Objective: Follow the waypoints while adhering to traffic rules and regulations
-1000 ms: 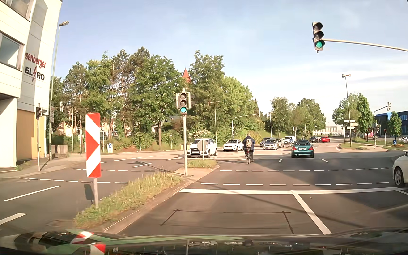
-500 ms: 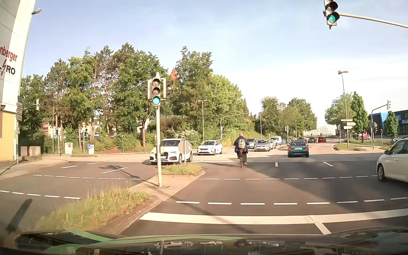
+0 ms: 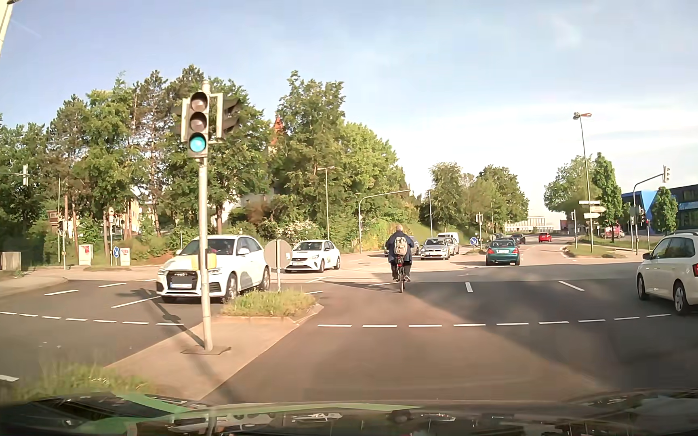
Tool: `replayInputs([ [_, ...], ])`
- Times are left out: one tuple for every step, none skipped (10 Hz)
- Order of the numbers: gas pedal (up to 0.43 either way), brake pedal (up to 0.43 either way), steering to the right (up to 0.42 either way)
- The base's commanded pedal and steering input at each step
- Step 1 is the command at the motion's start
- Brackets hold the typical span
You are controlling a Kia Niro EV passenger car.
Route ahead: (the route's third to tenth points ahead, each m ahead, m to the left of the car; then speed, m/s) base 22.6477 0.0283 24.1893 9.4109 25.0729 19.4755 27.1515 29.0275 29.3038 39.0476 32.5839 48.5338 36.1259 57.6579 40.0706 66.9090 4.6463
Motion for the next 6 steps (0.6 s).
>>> replayInputs([
  [0.0,0.213,0.056],
  [0.0,0.213,0.055],
  [0.0,0.213,0.055],
  [0.0,0.213,0.055],
  [0.0,0.213,0.054],
  [0.0,0.213,0.05],
])
